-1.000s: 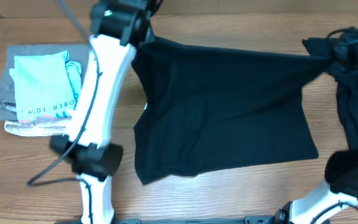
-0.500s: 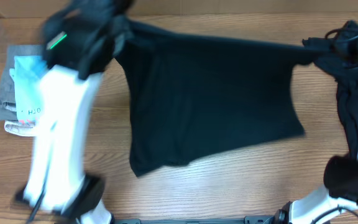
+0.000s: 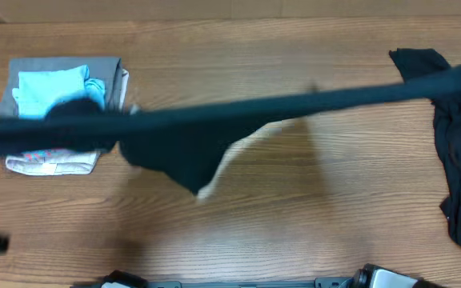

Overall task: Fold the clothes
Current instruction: 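Lower the shirt onto the table center with both grippers and release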

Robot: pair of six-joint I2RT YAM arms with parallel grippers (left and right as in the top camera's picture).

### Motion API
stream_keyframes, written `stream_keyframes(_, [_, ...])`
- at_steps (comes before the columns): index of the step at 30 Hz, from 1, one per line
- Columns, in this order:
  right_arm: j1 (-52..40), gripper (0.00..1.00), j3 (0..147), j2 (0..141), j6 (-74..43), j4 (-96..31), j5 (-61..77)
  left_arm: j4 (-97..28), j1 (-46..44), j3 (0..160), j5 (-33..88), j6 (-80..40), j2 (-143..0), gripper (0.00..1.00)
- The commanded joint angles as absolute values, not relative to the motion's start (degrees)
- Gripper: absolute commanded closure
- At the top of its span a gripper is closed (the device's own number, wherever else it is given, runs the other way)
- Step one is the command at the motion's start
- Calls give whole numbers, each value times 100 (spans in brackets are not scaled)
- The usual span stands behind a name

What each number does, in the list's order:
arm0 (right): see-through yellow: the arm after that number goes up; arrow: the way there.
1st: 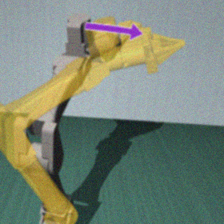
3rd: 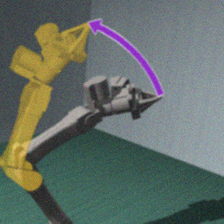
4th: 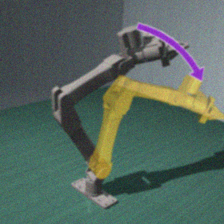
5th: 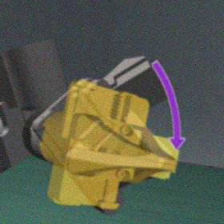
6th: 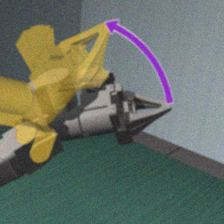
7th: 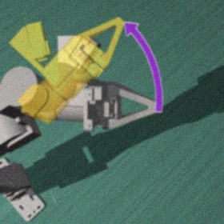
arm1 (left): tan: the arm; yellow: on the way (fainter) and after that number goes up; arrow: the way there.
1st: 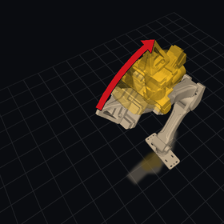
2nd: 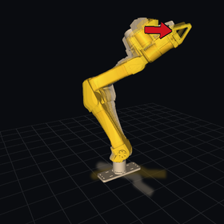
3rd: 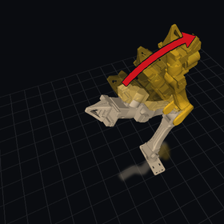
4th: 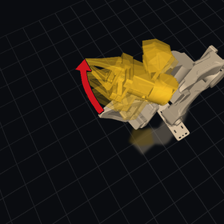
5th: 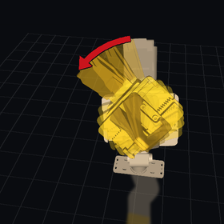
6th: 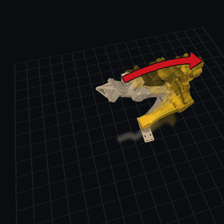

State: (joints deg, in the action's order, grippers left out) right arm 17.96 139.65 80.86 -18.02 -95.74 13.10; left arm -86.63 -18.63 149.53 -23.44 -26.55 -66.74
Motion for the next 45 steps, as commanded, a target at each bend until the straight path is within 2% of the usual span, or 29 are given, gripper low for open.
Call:
stream_keyframes(1, [1925,96,13965,7863,-1966,-9585,622,-8685,-1726,14991,-2895,-2554,-6226,96])
stream_keyframes(9, [1925,96,13957,7188,-1988,-9703,285,-9384,-1723,14953,-3151,-3280,-5826,96])
stream_keyframes(18, [1925,96,13205,7620,-2023,-9703,281,-9524,-1726,13719,-3203,-3754,-6814,96])
stream_keyframes(25, [1925,96,12154,9045,-2018,-9297,198,-8923,-1719,12615,-3111,-3905,-8766,96])
stream_keyframes(30, [1887,96,11681,10346,-1968,-8248,202,-8012,-1610,12239,-2930,-3874,-10503,96])
stream_keyframes(34, [1787,96,11476,11544,-1907,-7185,202,-7039,-1402,12232,-2340,-3500,-11911,96])
stream_keyframes(35, [1752,93,11476,11863,-1883,-6871,224,-6799,-1358,12232,-2270,-3398,-12189,93])
stream_keyframes(36, [1715,85,11476,12116,-1863,-6573,239,-6473,-1304,12234,-2241,-3277,-12516,88])
stream_keyframes(37, [1678,70,11476,12366,-1809,-6261,270,-6226,-1264,12234,-2239,-3166,-12742,78])
stream_keyframes(38, [1636,45,11476,12613,-1750,-5907,349,-5924,-1227,12234,-2235,-2987,-12980,60])
stream_keyframes(39, [1594,25,11476,12816,-1684,-5572,447,-5669,-1197,12234,-2211,-2766,-13146,33])
stream_keyframes(40, [1553,3,11476,12986,-1538,-5266,569,-5380,-1164,12237,-2189,-2458,-13301,18])
stream_keyframes(41, [1494,0,11478,13098,-1269,-4928,622,-5059,-1129,12237,-2200,-2110,-13382,5])
stream_keyframes(45, [1474,0,11723,12923,-1173,-4757,613,-5043,-1022,12610,-2115,-1975,-13139,1])
